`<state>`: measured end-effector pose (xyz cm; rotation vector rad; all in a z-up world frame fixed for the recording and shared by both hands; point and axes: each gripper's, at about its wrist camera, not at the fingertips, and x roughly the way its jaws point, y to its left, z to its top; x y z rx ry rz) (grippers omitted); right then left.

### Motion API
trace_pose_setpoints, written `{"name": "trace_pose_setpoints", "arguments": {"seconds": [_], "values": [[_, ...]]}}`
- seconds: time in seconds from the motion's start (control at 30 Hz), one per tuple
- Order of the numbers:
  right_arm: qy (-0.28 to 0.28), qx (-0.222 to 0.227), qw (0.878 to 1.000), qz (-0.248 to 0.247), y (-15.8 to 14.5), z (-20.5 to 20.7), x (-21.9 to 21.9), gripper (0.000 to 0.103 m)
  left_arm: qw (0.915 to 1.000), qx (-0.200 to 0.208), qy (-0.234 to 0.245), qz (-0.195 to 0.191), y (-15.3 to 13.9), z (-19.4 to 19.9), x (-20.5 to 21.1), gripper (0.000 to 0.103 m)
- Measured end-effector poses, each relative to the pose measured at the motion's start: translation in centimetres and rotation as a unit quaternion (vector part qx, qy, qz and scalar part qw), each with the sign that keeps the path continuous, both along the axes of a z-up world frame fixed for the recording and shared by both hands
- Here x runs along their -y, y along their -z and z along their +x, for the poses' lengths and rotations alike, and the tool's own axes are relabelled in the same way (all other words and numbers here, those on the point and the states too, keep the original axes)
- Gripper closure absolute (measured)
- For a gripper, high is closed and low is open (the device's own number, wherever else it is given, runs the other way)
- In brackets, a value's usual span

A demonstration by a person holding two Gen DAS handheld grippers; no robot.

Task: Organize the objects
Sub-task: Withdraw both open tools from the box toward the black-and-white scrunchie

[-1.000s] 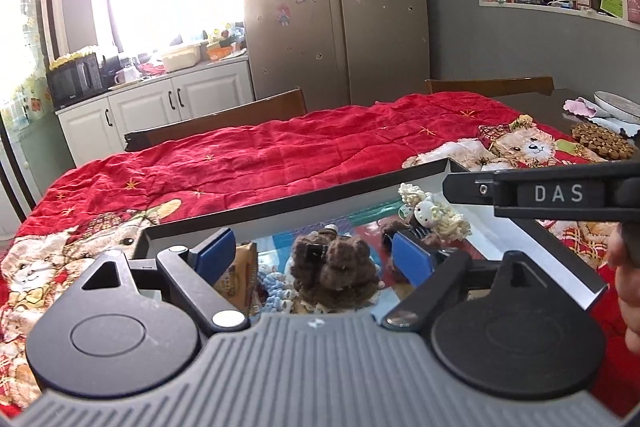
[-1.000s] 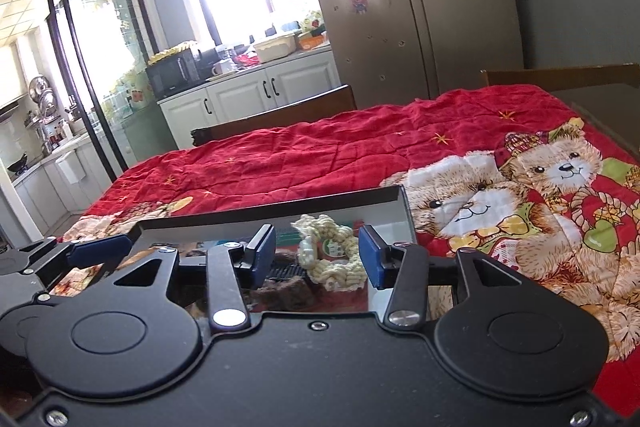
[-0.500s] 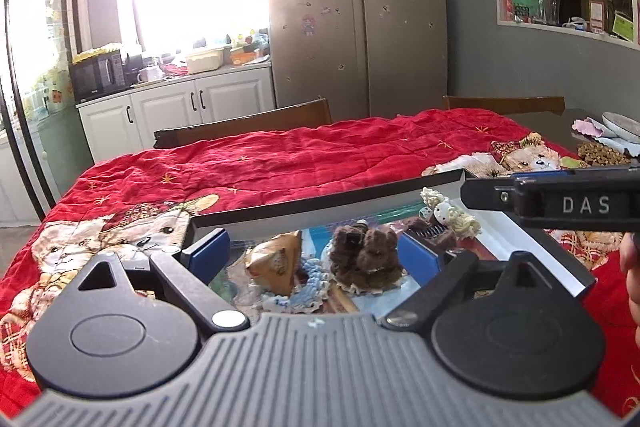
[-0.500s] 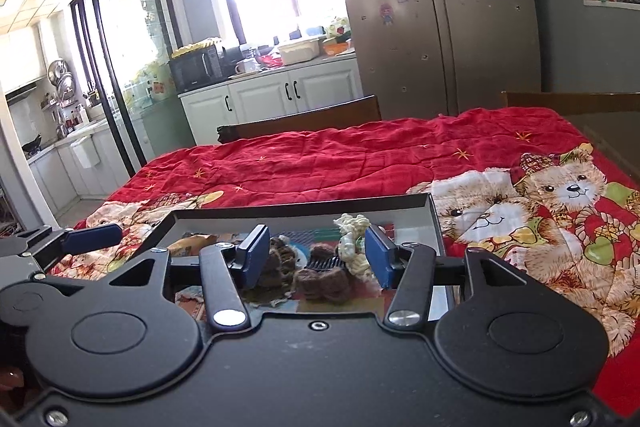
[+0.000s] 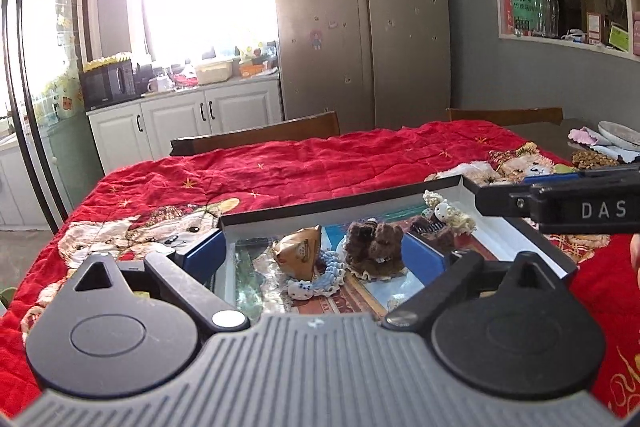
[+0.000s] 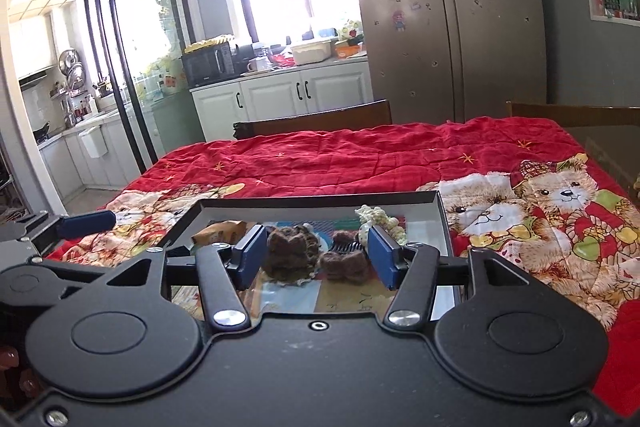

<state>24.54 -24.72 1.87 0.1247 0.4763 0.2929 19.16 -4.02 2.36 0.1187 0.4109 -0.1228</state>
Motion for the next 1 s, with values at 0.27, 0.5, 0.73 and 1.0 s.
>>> {"name": "trace_pose_setpoints", "arguments": {"seconds": [0.27, 0.5, 0.73, 1.0], "values": [[-0.013, 0.006, 1.000, -0.002, -0.9, -3.0, -0.2, 0.047, 0.9998, 0.019, 0.005, -0.001, -1.1, -2.8, -1.0, 0.002], [-0.021, 0.014, 1.000, -0.004, -1.7, -5.4, -0.2, 0.045, 0.9994, 0.033, 0.003, -0.005, -2.0, -5.0, -2.0, 0.001], [-0.027, 0.022, 0.999, -0.006, -2.4, -7.5, -0.3, 0.044, 0.9988, 0.049, 0.005, -0.003, -2.9, -7.3, -2.6, 0.000], [-0.032, 0.027, 0.999, -0.010, -2.9, -9.3, -0.3, 0.043, 0.9985, 0.055, 0.006, 0.000, -3.0, -9.1, -3.2, 0.000]]}}
